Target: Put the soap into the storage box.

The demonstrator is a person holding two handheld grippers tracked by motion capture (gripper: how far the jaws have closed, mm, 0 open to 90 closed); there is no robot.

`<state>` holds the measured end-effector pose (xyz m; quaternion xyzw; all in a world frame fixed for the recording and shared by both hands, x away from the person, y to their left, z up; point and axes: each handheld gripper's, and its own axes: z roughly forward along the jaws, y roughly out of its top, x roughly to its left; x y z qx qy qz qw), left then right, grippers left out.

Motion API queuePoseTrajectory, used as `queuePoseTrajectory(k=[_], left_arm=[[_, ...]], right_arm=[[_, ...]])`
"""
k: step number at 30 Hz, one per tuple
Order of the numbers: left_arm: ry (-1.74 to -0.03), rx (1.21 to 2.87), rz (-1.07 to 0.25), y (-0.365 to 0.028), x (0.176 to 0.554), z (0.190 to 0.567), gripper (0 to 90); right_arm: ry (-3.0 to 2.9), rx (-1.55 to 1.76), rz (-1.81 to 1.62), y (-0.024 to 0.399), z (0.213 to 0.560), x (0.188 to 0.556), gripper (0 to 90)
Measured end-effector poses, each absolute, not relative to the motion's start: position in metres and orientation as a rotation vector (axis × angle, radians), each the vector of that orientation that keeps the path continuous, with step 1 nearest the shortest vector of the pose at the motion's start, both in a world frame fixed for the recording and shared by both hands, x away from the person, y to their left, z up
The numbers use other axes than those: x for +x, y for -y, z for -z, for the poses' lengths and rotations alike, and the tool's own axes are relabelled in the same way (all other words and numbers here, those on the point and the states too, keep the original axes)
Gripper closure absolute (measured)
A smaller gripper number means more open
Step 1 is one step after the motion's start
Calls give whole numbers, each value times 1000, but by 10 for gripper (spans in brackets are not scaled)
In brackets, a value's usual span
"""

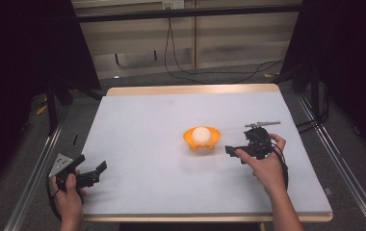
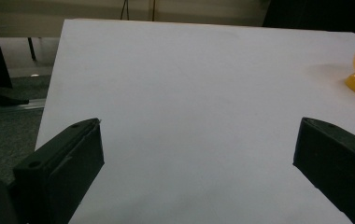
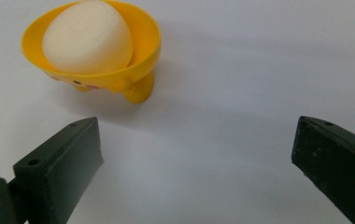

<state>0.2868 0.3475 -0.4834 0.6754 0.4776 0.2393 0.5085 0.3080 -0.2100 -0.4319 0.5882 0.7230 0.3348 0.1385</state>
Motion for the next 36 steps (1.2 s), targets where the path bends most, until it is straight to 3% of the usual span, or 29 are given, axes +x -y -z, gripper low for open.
queuePoseTrajectory(k=[36], left_arm=[[-1144,1634,-591,-347,287,483,16]], right_arm=[[-2010,1698,-1025,265,451,281,16]])
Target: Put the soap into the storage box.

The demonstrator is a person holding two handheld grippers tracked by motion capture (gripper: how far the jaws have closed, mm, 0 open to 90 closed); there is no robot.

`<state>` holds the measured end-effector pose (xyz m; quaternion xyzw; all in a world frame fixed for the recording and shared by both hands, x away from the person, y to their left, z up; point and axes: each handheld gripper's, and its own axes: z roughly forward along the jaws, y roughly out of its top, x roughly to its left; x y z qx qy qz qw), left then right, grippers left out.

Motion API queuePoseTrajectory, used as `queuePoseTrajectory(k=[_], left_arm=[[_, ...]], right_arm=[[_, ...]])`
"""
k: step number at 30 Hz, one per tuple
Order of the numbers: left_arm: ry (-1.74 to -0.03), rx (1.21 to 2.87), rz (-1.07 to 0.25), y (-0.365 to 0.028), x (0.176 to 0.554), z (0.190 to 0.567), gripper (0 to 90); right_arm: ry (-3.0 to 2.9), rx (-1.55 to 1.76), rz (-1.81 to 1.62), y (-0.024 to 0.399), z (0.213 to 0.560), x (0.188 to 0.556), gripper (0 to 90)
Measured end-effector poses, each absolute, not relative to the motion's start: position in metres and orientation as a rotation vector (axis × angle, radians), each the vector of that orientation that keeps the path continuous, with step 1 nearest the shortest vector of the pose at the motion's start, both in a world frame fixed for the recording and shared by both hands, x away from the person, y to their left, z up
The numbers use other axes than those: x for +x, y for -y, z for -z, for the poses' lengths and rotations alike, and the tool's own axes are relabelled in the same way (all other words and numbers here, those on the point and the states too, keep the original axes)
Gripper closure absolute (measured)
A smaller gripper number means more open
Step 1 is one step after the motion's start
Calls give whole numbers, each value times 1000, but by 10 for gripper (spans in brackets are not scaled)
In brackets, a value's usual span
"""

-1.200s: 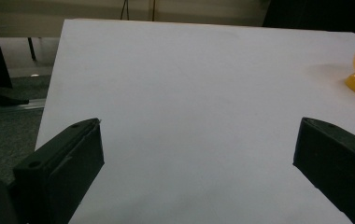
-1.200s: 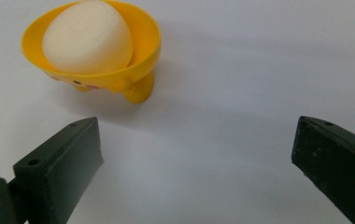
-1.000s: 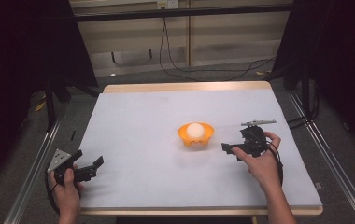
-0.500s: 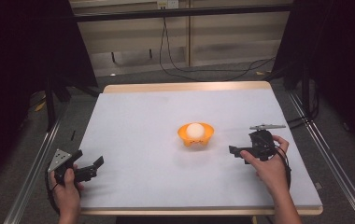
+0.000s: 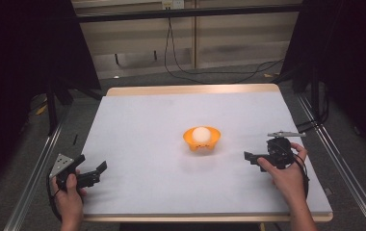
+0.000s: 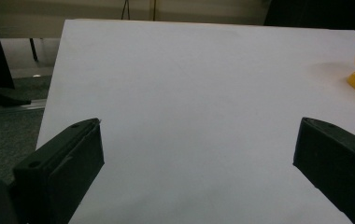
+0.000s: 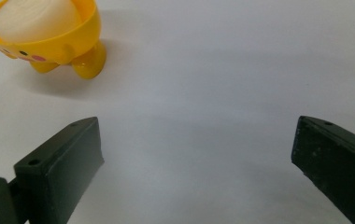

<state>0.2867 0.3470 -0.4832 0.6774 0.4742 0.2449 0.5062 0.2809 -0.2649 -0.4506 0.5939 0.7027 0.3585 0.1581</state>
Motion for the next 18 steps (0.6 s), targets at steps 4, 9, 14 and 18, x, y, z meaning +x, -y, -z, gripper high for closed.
queuePoseTrajectory(k=[4,9,14,18], left_arm=[[-1145,1628,-589,-347,287,483,16],[-1146,1627,-589,-347,287,483,16],[-1148,1625,-592,-347,286,483,16],[-1149,1621,-598,-347,286,483,15]], right_arm=[[-1997,1718,-1018,273,453,278,16],[-1975,1735,-1010,286,454,274,19],[-1948,1738,-1030,301,454,268,20],[-1933,1749,-1049,311,456,264,13]])
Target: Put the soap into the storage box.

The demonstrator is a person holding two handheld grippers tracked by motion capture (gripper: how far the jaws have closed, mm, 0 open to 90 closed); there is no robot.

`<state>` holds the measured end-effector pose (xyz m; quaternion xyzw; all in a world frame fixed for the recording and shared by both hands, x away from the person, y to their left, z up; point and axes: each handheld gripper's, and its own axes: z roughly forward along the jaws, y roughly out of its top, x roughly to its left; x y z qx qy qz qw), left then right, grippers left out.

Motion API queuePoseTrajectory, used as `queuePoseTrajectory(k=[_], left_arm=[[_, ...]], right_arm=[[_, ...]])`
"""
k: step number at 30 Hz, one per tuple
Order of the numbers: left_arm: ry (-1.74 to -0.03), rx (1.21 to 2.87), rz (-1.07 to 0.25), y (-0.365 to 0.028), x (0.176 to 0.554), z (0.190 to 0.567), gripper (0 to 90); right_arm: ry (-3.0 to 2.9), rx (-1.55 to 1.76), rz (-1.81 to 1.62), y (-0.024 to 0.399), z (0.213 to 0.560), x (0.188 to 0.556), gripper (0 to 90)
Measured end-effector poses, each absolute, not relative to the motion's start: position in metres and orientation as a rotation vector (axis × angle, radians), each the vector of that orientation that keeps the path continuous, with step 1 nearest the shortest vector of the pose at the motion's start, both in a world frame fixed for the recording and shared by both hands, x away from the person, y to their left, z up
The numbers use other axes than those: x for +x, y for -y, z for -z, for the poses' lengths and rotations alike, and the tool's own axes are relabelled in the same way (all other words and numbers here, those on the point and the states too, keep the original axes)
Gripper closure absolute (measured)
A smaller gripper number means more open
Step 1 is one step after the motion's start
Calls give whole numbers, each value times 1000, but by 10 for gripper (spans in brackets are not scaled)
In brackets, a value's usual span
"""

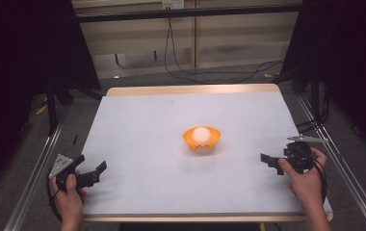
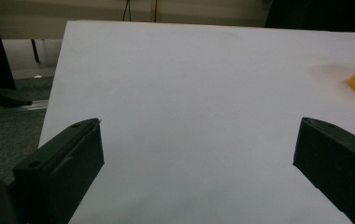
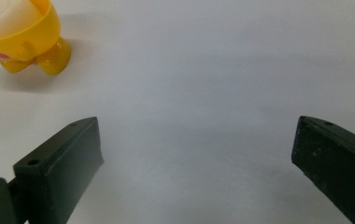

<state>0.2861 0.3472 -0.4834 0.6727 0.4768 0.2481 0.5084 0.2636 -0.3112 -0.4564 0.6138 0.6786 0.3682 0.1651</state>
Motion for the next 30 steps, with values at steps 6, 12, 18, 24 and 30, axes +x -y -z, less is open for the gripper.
queuePoseTrajectory(k=[6,12,18,24,30], left_arm=[[-1158,1611,-590,-348,286,483,13],[-1171,1577,-609,-351,284,484,7],[-1171,1580,-605,-351,284,483,7],[-1171,1570,-601,-352,284,484,7],[-1174,1561,-599,-352,284,484,7]], right_arm=[[-1924,1740,-1056,322,461,258,11],[-1905,1748,-1060,333,467,252,11],[-1886,1755,-1052,346,472,244,11],[-1863,1762,-1064,355,476,237,12],[-1850,1758,-1063,363,478,232,13]])
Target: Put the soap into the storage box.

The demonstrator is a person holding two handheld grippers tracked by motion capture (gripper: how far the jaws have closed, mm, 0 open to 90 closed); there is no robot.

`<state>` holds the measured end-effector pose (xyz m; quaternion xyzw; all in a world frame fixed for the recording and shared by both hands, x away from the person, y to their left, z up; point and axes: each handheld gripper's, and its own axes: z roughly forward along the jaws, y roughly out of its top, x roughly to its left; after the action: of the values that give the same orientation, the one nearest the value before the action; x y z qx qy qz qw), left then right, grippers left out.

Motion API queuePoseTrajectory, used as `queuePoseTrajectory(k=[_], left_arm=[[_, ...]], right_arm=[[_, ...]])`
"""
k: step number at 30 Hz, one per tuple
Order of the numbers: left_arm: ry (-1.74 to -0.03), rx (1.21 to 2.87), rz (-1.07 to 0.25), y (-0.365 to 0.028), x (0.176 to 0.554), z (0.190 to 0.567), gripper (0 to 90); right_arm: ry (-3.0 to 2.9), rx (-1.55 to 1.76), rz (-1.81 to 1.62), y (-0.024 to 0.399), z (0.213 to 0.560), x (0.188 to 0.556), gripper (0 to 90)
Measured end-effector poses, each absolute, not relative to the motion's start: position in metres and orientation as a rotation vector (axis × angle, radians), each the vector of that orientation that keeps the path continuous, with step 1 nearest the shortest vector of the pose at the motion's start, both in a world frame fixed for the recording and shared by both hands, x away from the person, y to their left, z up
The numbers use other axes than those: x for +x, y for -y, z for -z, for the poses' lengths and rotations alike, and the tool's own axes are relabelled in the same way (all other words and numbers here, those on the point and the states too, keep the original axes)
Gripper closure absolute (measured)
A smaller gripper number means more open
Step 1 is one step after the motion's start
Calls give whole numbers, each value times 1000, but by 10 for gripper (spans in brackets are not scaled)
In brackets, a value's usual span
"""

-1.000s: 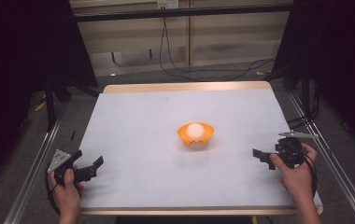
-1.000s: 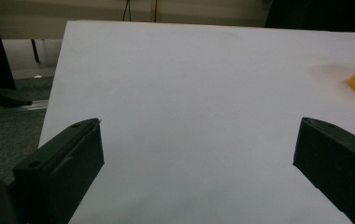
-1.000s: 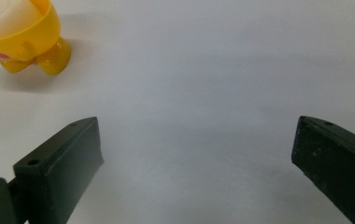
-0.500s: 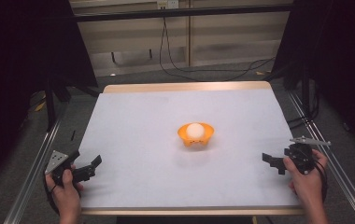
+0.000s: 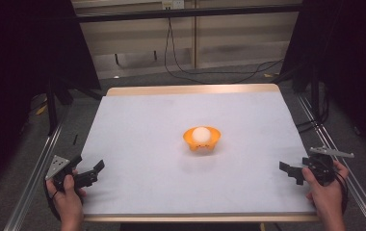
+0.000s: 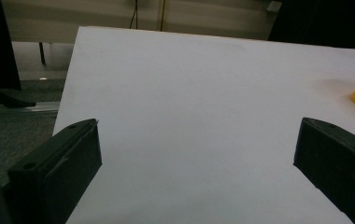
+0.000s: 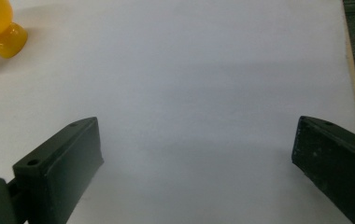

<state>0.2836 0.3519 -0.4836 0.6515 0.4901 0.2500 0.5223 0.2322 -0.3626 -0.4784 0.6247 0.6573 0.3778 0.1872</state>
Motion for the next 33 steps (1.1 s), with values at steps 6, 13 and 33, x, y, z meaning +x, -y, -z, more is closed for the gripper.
queuePoseTrajectory(k=[6,13,33], left_arm=[[-1171,1564,-595,-353,284,484,7],[-1170,1562,-595,-353,284,484,7],[-1150,1605,-604,-348,284,483,19]], right_arm=[[-1827,1757,-1069,369,479,226,13],[-1780,1723,-1097,363,485,218,25],[-1765,1660,-1079,356,486,214,41]])
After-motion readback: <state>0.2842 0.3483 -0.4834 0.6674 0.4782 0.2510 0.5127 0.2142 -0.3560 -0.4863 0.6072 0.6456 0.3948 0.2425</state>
